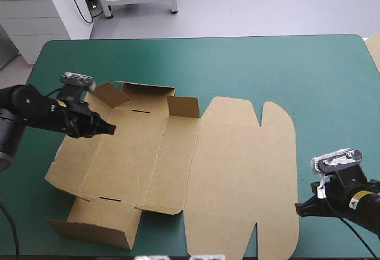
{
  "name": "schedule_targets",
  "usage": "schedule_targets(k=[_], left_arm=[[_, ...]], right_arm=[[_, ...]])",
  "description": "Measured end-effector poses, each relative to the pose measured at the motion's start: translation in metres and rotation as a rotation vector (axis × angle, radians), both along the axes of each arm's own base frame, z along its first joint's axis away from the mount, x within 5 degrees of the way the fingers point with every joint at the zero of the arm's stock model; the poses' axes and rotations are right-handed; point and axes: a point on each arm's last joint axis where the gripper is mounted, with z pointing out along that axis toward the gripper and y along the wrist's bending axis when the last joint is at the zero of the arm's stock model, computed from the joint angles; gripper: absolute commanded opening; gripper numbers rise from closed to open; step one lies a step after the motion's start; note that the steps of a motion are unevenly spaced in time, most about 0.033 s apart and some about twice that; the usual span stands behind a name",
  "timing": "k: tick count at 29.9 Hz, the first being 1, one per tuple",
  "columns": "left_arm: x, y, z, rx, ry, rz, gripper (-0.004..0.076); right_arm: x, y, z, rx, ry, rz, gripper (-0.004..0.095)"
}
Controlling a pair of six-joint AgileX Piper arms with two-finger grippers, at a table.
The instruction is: Fold the box
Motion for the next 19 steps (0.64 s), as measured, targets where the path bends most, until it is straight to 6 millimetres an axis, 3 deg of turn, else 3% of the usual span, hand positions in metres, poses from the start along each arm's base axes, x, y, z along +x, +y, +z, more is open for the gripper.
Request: schedule_targets(k=[6,11,19], left_arm=[[0.006,0.058,0.006,-0.152,-0.03,0.248,0.0019],[0.001,0.1,0.007,-0.169,-0.048,0.426,0.0019],[-0.016,0.139,0.003,-0.004,-0.039,0.53,0.0039]], right_arm=[[0.0,0.0,0.0,-0.019,-0.008,0.024,-0.0021],[0.001,0.0,0.0,-0.028,-0.017,0.035,-0.0021],[0.001,0.0,0.001,-0.041,-0.031,0.053,-0.0021]])
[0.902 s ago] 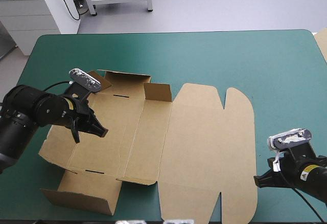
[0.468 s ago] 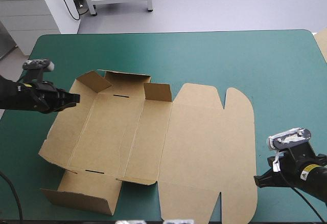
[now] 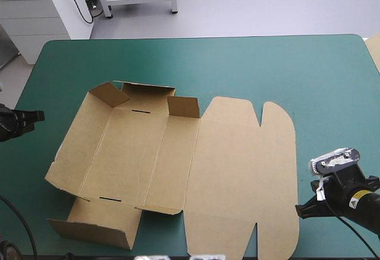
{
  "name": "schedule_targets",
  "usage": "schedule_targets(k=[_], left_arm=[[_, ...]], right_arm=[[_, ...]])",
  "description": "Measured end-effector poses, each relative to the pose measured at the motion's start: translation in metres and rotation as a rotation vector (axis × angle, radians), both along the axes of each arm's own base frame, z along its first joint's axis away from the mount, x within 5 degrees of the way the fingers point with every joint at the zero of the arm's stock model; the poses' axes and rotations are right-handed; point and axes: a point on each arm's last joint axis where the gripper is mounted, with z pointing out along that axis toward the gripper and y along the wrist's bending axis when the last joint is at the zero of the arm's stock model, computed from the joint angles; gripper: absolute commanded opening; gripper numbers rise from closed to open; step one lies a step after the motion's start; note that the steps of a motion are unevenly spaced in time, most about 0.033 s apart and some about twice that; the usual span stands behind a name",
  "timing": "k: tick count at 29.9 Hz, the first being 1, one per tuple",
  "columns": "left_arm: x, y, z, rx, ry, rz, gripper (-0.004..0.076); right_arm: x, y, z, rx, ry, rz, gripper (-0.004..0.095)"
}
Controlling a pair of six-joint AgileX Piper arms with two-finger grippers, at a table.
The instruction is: Fold the box
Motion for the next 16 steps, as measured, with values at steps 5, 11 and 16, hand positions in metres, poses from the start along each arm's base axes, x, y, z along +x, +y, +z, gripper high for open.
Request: schedule_targets(k=[5,11,16], left_arm=[[-0.003,0.008,-0.004,0.077,0.055,0.011,0.0274],[0.002,0.012,-0.01,0.029,0.086,0.082,0.0514],[0.001,0.011,-0.02,-0.005,0.115,0.106,0.0512]], right_arm=[[0.001,0.0,0.001,-0.007,-0.019,0.011,-0.0021],[0.002,0.0,0.002,-0.004,-0.038,0.012,-0.0021],[0.004,0.001,0.003,0.0,-0.057,0.01,-0.0021]])
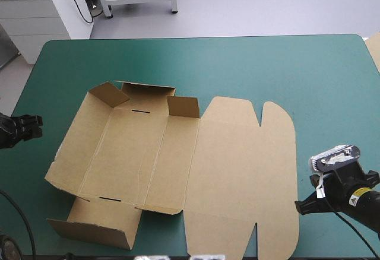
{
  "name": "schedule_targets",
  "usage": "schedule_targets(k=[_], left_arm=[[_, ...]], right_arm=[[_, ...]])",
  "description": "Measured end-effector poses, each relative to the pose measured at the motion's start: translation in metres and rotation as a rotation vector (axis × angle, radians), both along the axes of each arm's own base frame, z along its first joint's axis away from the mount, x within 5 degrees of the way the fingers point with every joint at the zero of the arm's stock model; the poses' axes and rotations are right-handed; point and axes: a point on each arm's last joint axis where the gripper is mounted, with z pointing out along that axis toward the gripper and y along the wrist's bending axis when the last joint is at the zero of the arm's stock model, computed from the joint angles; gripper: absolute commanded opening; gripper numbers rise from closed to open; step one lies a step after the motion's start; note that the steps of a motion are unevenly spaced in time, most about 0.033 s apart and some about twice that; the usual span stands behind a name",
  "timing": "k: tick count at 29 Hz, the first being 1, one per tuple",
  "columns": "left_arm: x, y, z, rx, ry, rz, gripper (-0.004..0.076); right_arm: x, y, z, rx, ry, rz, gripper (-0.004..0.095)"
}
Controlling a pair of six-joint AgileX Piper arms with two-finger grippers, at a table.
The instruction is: Fold the box
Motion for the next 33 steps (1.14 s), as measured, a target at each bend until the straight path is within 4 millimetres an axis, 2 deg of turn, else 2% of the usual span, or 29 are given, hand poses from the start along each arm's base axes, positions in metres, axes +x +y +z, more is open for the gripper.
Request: schedule_targets(k=[7,11,14,24,26,29,31,32,33], left_arm=[[-0.007,-0.011,-0.049,-0.148,0.115,-0.004,0.0512],[-0.011,-0.019,-0.068,-0.222,0.144,-0.019,0.0512],[-0.013,-0.023,-0.076,-0.226,0.162,-0.053,0.0512],[-0.007,-0.038,-0.083,-0.112,0.202,-0.294,0.0507],[-0.004,-0.04,-0.087,-0.107,0.219,-0.318,0.0481],[-0.001,-0.045,-0.09,-0.099,0.231,-0.36,0.0392],[0.0,-0.048,-0.09,-0.093,0.233,-0.388,0.0309],[0.001,-0.049,-0.09,-0.091,0.233,-0.393,0.0217],[0.0,-0.049,-0.09,-0.085,0.235,-0.399,0.018]], right_arm=[[0.001,0.0,0.001,0.003,-0.013,-0.001,-0.0021],[0.001,0.0,0.001,0.003,-0.013,-0.001,-0.0021],[0.001,0.0,0.001,0.004,-0.013,-0.001,-0.0021],[0.001,0.0,0.001,0.006,-0.013,0.0,-0.0021],[0.001,0.0,0.001,0.006,-0.013,0.0,-0.0021],[0.001,0.0,0.001,0.006,-0.013,0.0,-0.0021],[0.001,0.0,0.001,0.006,-0.013,0.0,-0.0021],[0.001,0.0,0.001,0.006,-0.013,0.0,-0.0021],[0.001,0.0,0.001,0.007,-0.013,0.0,-0.0021]])
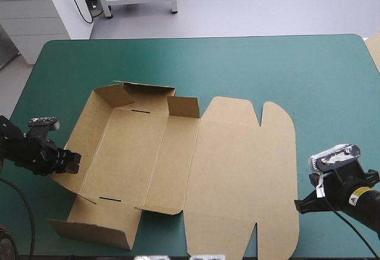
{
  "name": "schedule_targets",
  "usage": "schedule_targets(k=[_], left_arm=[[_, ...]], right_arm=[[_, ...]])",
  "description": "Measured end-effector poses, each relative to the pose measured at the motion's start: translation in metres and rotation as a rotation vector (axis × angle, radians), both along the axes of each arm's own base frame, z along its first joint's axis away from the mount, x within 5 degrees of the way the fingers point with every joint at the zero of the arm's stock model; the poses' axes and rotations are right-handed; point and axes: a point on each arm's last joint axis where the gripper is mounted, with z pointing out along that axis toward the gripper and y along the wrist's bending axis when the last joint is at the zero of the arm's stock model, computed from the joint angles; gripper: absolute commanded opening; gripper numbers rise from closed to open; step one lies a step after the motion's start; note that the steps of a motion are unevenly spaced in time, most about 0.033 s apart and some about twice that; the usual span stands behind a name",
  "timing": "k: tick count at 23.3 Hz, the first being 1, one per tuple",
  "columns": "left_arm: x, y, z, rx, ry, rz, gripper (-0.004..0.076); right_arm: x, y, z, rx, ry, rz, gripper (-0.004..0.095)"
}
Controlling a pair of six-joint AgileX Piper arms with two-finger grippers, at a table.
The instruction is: Fold the box
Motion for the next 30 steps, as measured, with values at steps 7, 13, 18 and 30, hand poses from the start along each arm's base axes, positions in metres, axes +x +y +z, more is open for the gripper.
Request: schedule_targets(k=[7,13,18,30], left_arm=[[0.001,0.0,-0.002,0.002,-0.002,-0.028,0.009],[0.009,0.003,-0.014,-0.022,0.038,-0.032,0.0084],[0.009,0.003,-0.015,-0.02,0.039,-0.032,-0.0008],[0.023,-0.002,0.0,-0.111,-0.04,-0.002,-0.0007]], right_arm=[[0.0,0.0,0.0,0.002,0.002,0.001,-0.0021],[-0.001,0.0,-0.001,-0.001,0.016,0.002,-0.0021],[-0.001,0.0,-0.001,-0.002,0.019,0.003,-0.0021],[-0.002,0.001,-0.002,0.005,0.028,0.006,-0.0021]])
